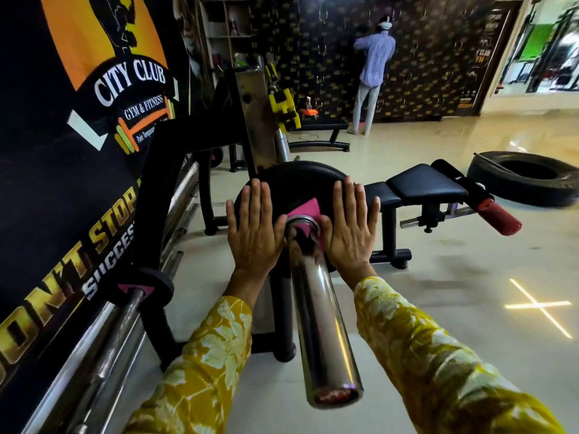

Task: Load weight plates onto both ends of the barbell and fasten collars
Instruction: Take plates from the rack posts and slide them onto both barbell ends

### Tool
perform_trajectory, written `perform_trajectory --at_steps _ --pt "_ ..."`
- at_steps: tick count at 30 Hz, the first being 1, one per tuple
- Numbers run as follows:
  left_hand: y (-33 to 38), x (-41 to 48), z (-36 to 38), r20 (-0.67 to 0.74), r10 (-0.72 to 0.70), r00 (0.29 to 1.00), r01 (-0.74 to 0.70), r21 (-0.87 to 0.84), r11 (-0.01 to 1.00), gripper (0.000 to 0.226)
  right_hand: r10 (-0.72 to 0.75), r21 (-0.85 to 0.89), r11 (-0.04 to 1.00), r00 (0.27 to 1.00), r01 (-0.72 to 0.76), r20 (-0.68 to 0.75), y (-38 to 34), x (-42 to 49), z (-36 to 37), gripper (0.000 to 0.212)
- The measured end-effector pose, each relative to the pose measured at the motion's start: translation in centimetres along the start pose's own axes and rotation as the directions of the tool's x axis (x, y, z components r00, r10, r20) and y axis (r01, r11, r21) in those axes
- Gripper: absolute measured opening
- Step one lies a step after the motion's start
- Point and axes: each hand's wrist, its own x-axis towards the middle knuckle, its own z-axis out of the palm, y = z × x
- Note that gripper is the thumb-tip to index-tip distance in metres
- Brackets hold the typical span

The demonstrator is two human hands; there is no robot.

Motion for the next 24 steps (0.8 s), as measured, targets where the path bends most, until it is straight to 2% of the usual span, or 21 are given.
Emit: perform_trajectory --at_steps 9,16,20,24 --pt "-2.6 2.4 8.5 0.008 0.02 1.0 -0.02 0.015 1.0 0.06 0.03 -0.025 0.999 0.999 -0.029 0.018 1.1 2.2 9.1 0.054" --pt "-3.1 2.6 10.4 -0.029 0.059 0.998 -0.058 0.048 0.997 0.06 0.051 -0.025 0.998 0.998 -0.052 -0.045 1.5 2.5 11.2 0.054" --pt "-3.1 2.6 10.2 -0.023 0.06 0.998 -0.058 0.075 0.996 0.06 0.05 -0.043 0.998 0.999 -0.05 -0.005 1.3 2.5 10.8 0.054" --pt "-3.1 3.0 9.6 0.042 0.046 0.998 -0.05 0.088 0.995 0.061 0.09 -0.045 0.995 0.989 -0.085 0.116 1.0 2.8 10.1 0.055"
